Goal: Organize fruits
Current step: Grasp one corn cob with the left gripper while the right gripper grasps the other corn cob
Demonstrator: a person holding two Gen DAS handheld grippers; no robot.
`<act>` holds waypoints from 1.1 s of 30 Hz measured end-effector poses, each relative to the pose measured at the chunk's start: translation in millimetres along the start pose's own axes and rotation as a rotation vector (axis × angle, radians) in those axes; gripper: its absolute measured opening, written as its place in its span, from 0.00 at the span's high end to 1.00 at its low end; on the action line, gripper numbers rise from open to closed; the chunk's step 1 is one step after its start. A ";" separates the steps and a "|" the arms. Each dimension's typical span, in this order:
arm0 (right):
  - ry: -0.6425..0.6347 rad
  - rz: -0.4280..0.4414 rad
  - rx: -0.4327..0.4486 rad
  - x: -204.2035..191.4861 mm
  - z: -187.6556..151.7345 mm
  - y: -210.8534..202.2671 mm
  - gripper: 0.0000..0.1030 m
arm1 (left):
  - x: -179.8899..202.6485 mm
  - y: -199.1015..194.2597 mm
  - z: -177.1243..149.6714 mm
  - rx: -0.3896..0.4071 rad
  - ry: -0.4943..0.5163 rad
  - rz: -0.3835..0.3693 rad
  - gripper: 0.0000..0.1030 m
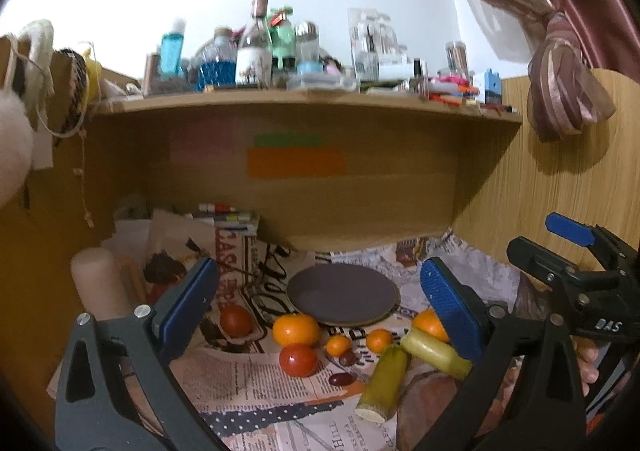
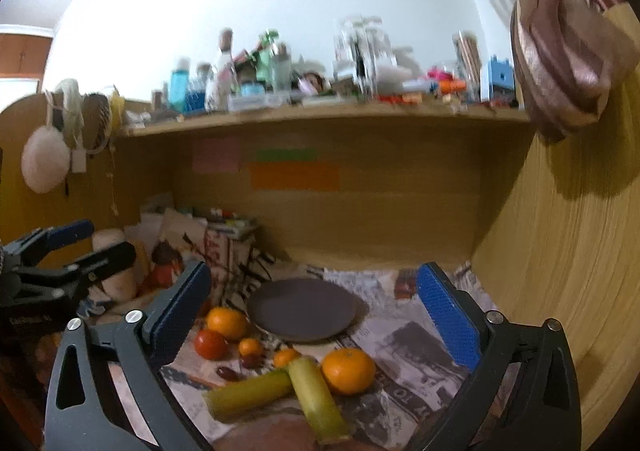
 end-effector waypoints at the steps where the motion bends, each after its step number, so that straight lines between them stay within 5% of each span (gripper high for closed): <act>1: -0.005 -0.004 -0.016 2.4 -3.4 2.3 0.07 | 0.0 3.4 -3.2 -0.014 0.001 -0.002 0.07; 11: 0.019 -0.009 -0.254 41.1 -59.3 32.8 0.43 | 8.2 47.5 -49.9 -0.212 0.037 -0.045 0.17; 16: 0.049 0.051 -0.365 46.8 -87.6 45.3 0.45 | 21.4 64.8 -76.7 -0.306 0.064 -0.078 0.18; 33: 0.082 0.240 -0.579 27.7 -139.7 91.5 0.59 | 63.5 110.1 -133.5 -0.534 0.075 -0.245 0.53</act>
Point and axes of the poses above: each gripper's, at about its wrist camera, not at the fingertips, and y roughly the way its jaws point, x to its right, z to its top, the point moved 6 cm from there along y, roughly the way its jaws point, and after that the axes turned 5 degrees about z, right-handed, at the moved point
